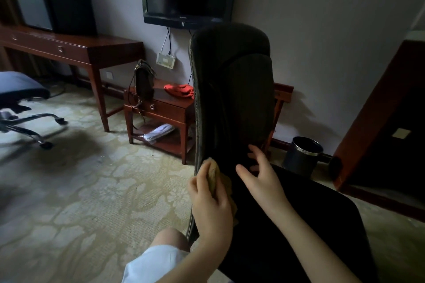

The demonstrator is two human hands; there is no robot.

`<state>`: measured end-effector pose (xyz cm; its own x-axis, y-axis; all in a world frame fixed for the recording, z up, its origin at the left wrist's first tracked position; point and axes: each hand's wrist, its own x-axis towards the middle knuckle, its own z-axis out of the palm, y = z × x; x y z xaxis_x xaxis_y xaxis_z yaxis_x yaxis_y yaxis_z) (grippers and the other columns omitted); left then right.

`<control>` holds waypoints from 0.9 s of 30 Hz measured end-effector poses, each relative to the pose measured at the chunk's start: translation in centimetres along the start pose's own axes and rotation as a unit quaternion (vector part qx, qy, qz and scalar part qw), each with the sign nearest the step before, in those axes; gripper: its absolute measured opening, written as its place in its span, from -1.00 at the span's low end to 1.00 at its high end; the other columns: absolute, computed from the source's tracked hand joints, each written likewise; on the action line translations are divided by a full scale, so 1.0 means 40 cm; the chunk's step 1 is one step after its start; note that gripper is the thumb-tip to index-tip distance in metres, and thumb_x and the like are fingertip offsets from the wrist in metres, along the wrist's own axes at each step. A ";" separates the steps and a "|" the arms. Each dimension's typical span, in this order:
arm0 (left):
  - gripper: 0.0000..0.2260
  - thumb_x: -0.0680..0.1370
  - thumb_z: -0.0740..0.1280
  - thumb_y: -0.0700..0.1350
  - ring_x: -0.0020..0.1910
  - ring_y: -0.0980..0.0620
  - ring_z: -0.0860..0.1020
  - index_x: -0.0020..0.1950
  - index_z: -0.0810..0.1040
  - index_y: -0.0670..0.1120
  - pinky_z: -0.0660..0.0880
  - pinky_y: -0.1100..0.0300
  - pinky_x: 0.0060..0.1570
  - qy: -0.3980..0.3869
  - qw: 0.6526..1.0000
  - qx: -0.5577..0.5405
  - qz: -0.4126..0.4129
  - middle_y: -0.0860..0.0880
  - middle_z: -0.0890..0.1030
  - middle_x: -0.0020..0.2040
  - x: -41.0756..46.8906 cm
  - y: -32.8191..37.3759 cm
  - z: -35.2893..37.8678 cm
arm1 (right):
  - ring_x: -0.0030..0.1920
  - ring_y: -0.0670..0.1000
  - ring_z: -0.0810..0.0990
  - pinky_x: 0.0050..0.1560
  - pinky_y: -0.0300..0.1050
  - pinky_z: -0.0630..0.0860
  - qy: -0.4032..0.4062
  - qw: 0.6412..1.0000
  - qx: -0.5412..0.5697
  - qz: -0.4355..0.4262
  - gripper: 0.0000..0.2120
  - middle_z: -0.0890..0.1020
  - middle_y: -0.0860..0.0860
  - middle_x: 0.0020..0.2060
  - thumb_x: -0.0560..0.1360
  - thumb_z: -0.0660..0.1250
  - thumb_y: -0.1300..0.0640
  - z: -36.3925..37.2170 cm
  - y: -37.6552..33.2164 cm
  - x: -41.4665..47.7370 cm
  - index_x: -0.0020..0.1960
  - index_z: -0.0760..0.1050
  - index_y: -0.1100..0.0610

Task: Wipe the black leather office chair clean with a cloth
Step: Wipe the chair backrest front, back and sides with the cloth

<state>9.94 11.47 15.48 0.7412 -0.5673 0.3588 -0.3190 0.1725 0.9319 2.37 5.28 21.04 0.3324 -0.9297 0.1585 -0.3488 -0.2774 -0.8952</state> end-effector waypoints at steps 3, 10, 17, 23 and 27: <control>-0.58 0.56 0.25 -0.08 0.07 0.29 0.42 0.41 0.28 0.13 0.33 0.38 -0.18 -0.019 0.996 0.085 -0.013 0.09 0.29 0.17 0.010 -0.002 0.031 | 0.33 -0.04 0.38 0.25 -0.21 0.34 -0.011 0.999 -0.037 -0.033 -0.41 0.38 -0.05 0.34 0.49 0.36 0.08 0.036 0.012 0.047 0.46 0.22 -0.02; -0.39 0.55 0.29 -0.07 0.34 -0.09 0.31 0.52 0.06 0.08 0.42 0.10 0.03 -0.021 0.989 0.144 -0.016 -0.09 0.19 0.41 -0.011 -0.035 0.079 | 0.34 -0.01 0.38 0.13 -0.33 0.29 0.013 0.993 -0.095 -0.062 -0.40 0.33 -0.01 0.39 0.53 0.31 0.08 0.051 0.036 0.060 0.49 0.14 -0.02; -0.36 0.52 0.27 -0.23 0.18 -0.14 0.45 0.53 0.07 -0.01 0.37 0.18 0.00 -0.049 0.987 0.147 -0.044 -0.14 0.29 0.33 -0.051 -0.147 0.083 | 0.32 0.11 0.41 0.22 -0.13 0.37 0.009 0.965 -0.243 -0.096 -0.40 0.28 0.09 0.43 0.61 0.14 0.02 0.066 0.025 0.054 0.54 -0.04 0.11; -0.37 0.54 0.23 -0.25 0.19 -0.17 0.43 0.53 -0.01 -0.09 0.32 0.18 0.10 -0.159 0.956 0.141 -0.200 -0.19 0.24 0.34 -0.126 -0.251 0.074 | 0.28 0.11 0.47 0.20 -0.13 0.40 -0.019 0.954 -0.281 -0.105 -0.42 0.31 0.10 0.44 0.62 0.10 0.04 0.060 0.027 0.061 0.55 -0.06 0.12; -0.35 0.50 0.24 -0.35 0.18 -0.03 0.36 0.52 0.05 -0.10 0.15 0.48 0.00 -0.071 0.979 0.069 -0.179 -0.19 0.25 0.33 -0.120 -0.222 0.048 | 0.29 0.11 0.46 0.21 -0.15 0.37 -0.033 0.953 -0.287 -0.095 -0.42 0.33 0.09 0.43 0.62 0.10 0.03 0.049 0.022 0.061 0.55 -0.06 0.08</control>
<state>8.09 11.11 5.38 0.7340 -0.6791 -0.0104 -0.1375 -0.1637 0.9769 4.60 3.23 19.81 0.4845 -0.8377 0.2520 -0.6927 -0.5433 -0.4742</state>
